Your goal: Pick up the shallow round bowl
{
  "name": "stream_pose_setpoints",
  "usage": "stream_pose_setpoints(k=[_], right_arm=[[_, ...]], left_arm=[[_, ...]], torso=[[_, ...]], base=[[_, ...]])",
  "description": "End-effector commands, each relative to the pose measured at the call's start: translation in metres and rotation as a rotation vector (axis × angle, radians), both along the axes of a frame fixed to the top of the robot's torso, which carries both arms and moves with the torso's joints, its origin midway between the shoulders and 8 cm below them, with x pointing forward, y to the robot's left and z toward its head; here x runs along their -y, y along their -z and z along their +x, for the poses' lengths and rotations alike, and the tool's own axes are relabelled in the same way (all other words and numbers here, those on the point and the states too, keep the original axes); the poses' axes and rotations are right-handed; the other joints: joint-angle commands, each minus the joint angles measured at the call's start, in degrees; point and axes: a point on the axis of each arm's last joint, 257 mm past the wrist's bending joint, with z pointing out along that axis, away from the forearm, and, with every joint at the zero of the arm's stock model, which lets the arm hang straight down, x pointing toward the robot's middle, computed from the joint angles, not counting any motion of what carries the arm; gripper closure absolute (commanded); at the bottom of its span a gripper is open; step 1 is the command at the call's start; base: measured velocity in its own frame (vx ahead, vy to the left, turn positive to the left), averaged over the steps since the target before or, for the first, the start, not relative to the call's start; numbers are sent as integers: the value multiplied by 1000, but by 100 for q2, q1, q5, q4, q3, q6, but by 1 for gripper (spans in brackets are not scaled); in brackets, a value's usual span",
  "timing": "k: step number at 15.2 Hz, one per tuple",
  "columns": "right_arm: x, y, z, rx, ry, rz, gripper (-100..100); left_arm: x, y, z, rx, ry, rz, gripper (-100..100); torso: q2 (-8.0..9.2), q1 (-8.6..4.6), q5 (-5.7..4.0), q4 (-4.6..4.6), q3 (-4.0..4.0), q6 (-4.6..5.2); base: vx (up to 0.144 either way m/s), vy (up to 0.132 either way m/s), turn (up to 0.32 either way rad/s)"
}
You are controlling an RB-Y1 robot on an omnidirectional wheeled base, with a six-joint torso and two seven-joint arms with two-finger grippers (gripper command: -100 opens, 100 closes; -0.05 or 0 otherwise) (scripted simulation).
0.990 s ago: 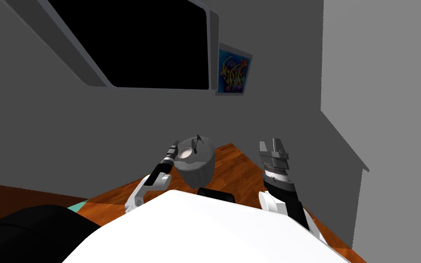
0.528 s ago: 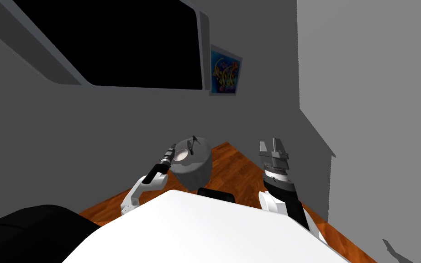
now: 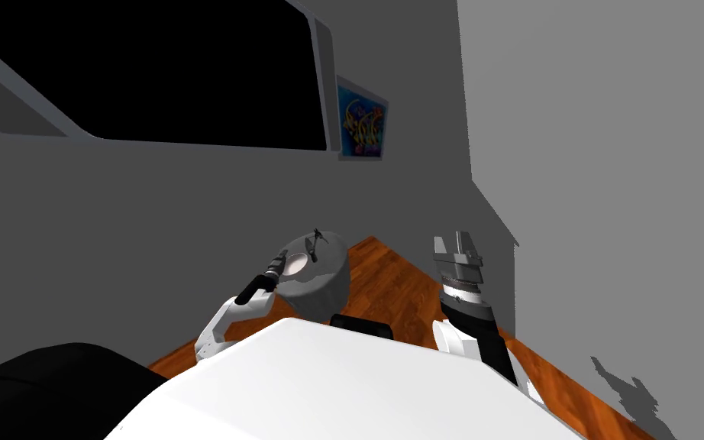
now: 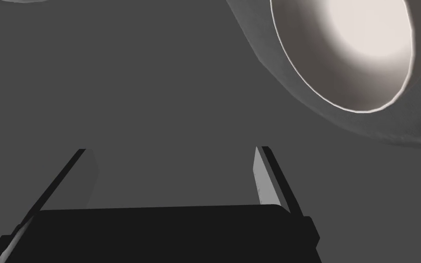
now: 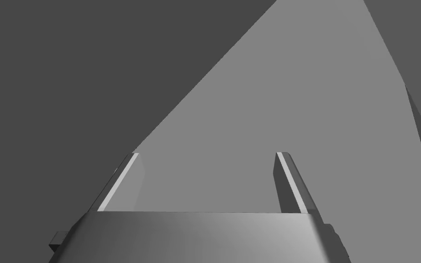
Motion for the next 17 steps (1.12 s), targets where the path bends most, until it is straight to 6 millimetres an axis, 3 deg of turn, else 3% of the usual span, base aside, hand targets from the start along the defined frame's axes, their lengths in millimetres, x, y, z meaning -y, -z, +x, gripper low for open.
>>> stream_pose_setpoints(k=[1, 2, 4, 5, 11, 13, 14, 17], right_arm=[[0, 0, 0, 0, 0, 0, 0], [0, 0, 0, 0, 0, 0, 0], [0, 0, 0, 0, 0, 0, 0], [0, 0, 0, 0, 0, 0, 0], [0, 0, 0, 0, 0, 0, 0], [0, 0, 0, 0, 0, 0, 0], [0, 0, 0, 0, 0, 0, 0], [0, 0, 0, 0, 0, 0, 0]], left_arm=[[-13, 21, -10, -59, -36, -15, -100], [-27, 33, -19, -97, -70, -23, -100], [-27, 37, -22, -114, -75, -30, -100], [-40, 50, -33, -158, -112, -42, -100], [-75, 91, -74, -300, -223, -96, -100], [-74, 94, -77, -317, -229, -103, -100], [-83, 106, -92, -361, -264, -124, -100], [-90, 118, -107, -407, -299, -146, -100]], torso=[[0, 0, 0, 0, 0, 0], [0, 0, 0, 0, 0, -2], [-1, -1, 0, 0, -1, -1], [-2, -3, -1, 0, -1, -5], [-3, 0, 0, -1, -2, -3], [-3, 0, 0, 0, -1, -2], [-4, -2, -1, -1, -2, -4], [-4, -3, -1, -1, -2, 0]], base=[[-12, 30, -217], [-14, 26, -277], [-12, 21, -146], [-9, 15, -132], [-12, 25, -222], [-10, 24, -137], [-8, 16, -183], [-10, 22, -199]])
